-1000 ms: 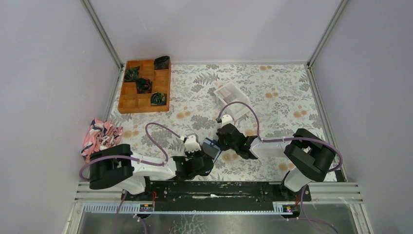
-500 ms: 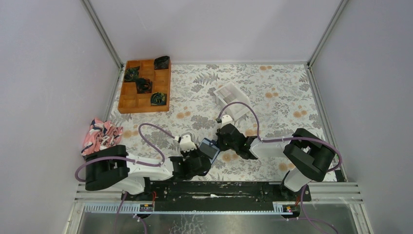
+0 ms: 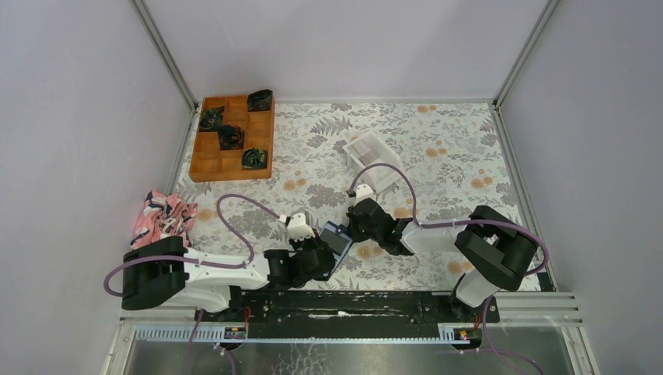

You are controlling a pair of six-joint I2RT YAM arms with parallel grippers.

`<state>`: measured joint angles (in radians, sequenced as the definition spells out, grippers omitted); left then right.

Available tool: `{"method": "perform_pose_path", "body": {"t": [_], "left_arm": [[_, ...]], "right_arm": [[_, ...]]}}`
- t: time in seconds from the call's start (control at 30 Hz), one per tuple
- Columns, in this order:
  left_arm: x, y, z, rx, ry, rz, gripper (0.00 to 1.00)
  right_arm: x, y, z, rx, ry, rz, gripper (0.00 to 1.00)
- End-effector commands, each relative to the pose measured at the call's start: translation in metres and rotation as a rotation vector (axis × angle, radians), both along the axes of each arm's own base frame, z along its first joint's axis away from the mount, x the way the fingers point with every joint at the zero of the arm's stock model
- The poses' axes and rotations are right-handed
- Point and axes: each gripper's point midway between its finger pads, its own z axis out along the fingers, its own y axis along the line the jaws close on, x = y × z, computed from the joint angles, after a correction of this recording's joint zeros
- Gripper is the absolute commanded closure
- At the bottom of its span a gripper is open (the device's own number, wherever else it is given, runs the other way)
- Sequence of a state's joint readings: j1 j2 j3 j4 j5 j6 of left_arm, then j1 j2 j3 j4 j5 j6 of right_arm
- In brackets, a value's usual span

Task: Put the credit cards into the card holder
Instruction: Insert the credit card into the card holder.

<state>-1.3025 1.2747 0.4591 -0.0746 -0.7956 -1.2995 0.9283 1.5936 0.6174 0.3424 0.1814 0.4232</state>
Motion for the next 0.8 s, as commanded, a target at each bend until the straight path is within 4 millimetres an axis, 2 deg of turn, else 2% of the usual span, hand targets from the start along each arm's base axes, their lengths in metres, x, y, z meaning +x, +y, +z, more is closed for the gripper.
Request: {"method": "perform_pose_path", "body": {"t": [0.0,0.23,0.77], "left_arm": [[-0.011,0.0,-0.007,0.086,0.04,-0.08,1.0],[-0.025,0.008,-0.034,0.12,0.126,-0.106,1.0],[-0.028,0.006,-0.055,0.22,0.175,-0.122,1.0]], "right_arm": [[0.001,0.003,0.0,0.015,0.001,-0.002,0.97],[0.001,0.003,0.003,0.018,-0.004,0.005,0.96],[-0.001,0.003,0.006,0.018,-0.001,0.01,0.95]]}}
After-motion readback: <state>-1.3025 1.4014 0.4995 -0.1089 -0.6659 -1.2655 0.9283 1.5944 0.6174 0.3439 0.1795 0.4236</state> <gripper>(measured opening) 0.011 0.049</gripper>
